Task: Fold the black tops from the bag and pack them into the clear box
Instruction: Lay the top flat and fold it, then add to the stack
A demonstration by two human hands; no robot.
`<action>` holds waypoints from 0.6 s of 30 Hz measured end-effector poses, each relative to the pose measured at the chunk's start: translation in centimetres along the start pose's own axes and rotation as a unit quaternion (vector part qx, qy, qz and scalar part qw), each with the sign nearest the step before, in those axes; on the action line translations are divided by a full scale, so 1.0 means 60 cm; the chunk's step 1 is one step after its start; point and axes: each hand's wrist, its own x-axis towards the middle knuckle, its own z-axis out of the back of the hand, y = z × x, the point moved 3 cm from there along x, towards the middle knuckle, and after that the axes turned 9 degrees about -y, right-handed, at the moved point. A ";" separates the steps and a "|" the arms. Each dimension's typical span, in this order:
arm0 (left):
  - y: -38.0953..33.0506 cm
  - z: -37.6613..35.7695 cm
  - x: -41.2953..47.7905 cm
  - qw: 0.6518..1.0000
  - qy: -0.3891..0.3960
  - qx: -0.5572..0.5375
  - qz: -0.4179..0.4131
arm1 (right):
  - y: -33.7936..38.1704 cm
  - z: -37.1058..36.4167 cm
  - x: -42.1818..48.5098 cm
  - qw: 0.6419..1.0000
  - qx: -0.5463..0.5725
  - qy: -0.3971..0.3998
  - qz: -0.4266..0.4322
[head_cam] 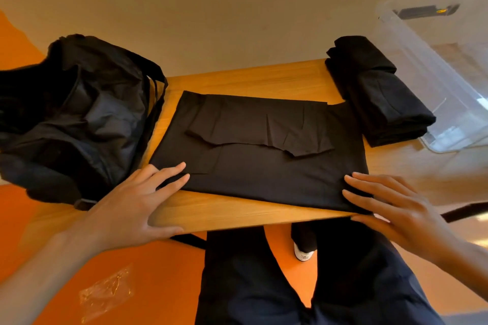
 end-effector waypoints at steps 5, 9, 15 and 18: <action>0.003 -0.004 -0.046 0.997 -0.077 -0.029 -0.016 | -0.016 0.018 -0.016 0.999 0.012 -0.027 0.023; 0.008 -0.008 -0.053 0.994 -0.101 -0.027 -0.010 | -0.025 0.017 -0.027 0.999 0.010 -0.041 0.025; 0.019 -0.030 -0.038 0.998 -0.005 -0.045 0.041 | -0.013 0.012 -0.024 0.997 -0.019 -0.076 0.026; 0.021 -0.031 -0.047 0.997 -0.001 -0.053 0.048 | -0.002 0.011 -0.027 0.995 -0.018 -0.094 0.017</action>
